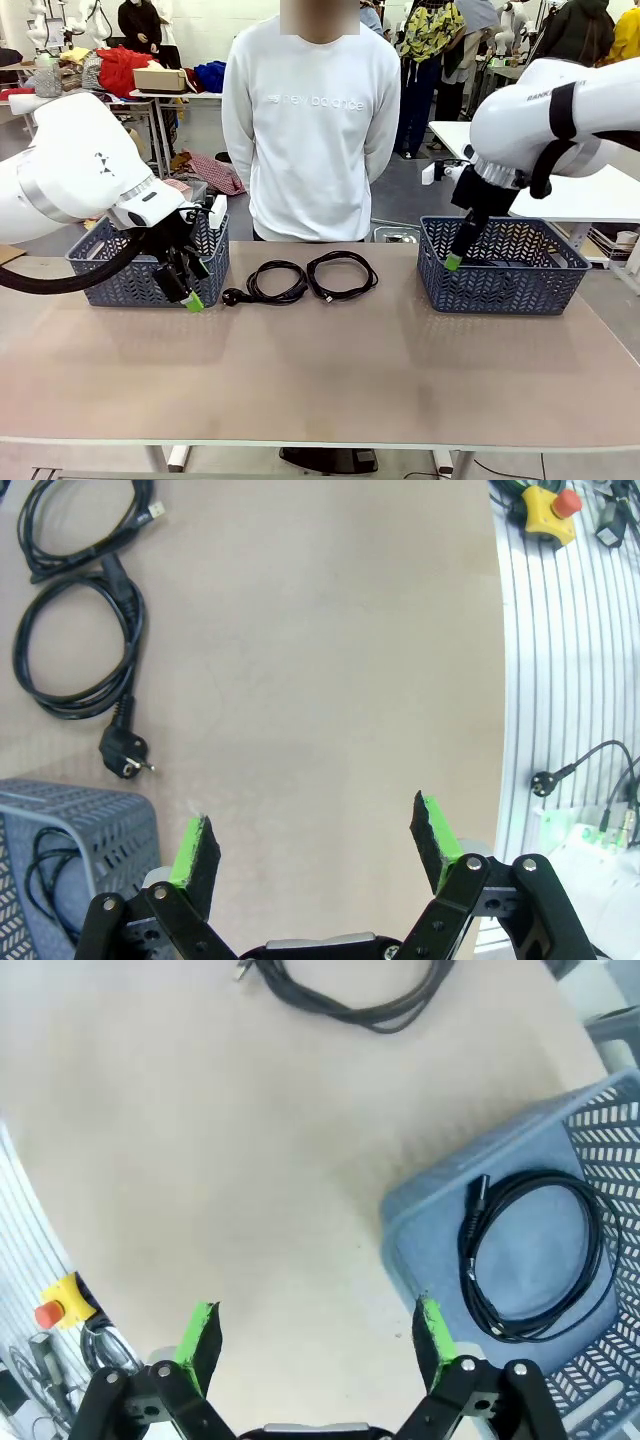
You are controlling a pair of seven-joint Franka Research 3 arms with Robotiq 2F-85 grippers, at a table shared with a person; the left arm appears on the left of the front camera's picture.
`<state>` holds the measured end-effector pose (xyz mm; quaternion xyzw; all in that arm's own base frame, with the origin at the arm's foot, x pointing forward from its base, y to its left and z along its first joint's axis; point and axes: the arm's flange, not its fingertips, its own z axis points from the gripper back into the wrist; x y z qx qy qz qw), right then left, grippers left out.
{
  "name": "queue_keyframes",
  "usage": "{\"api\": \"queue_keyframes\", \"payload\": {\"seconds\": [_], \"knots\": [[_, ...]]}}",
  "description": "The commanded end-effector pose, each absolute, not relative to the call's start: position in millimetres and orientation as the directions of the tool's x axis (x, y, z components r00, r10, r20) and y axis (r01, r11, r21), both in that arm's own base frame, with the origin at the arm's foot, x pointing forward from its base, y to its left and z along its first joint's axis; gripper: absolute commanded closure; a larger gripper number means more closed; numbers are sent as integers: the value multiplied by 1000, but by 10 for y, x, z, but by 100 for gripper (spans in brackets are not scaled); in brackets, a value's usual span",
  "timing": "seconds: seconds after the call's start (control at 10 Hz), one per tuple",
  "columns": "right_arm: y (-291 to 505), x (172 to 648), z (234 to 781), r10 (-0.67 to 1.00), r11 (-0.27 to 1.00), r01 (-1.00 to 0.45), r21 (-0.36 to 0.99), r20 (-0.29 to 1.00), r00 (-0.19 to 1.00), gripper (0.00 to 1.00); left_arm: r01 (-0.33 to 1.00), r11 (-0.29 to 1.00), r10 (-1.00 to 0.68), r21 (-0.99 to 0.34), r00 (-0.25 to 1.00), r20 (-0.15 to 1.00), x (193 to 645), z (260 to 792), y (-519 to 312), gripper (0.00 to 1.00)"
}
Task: Organize the cables according to human instructions.
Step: Pick up a bundle of cables and place it in the basket indicated by the human.
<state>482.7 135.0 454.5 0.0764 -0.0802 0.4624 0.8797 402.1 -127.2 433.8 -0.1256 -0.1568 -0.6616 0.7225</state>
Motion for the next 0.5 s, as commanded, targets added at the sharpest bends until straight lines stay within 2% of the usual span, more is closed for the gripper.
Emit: {"api": "queue_keyframes", "payload": {"seconds": [0.0, 0.4], "knots": [[1414, 4577, 4456, 800, 542, -839, 53, 271, 534, 0, 995, 97, -916, 30, 77, 393, 4013, 4342, -1272, 0], [1616, 4388, 4290, 837, 468, -881, 75, 283, 468, 0, 995, 97, -916, 30, 77, 393, 4013, 4342, -1272, 0]]}}
